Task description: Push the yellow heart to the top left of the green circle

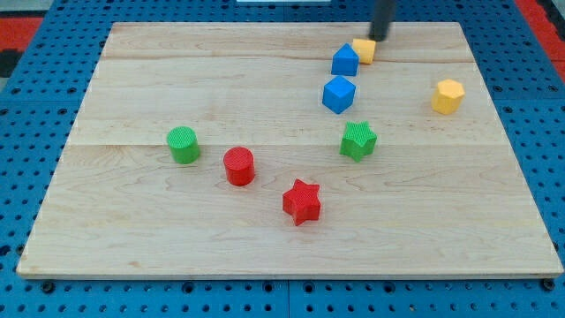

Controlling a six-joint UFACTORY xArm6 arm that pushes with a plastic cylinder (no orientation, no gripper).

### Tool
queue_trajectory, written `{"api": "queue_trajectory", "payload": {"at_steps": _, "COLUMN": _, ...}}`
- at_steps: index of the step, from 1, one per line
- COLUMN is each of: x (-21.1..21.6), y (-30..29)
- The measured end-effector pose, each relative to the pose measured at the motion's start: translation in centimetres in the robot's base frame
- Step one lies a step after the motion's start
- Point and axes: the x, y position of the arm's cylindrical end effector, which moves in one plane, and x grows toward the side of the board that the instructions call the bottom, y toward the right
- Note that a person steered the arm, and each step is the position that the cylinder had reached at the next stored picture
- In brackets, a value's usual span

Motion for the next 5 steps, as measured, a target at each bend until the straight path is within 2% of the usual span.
{"api": "queue_trajectory", "payload": {"at_steps": 1, "x": -0.7, "y": -3.2}}
{"api": "queue_trajectory", "payload": {"at_steps": 2, "x": -0.6, "y": 6.4}}
{"api": "queue_trajectory", "payload": {"at_steps": 3, "x": 4.4, "y": 8.9}}
{"api": "queue_trajectory", "payload": {"at_steps": 4, "x": 4.4, "y": 3.4}}
{"api": "queue_trajectory", "payload": {"at_steps": 5, "x": 1.4, "y": -2.2}}
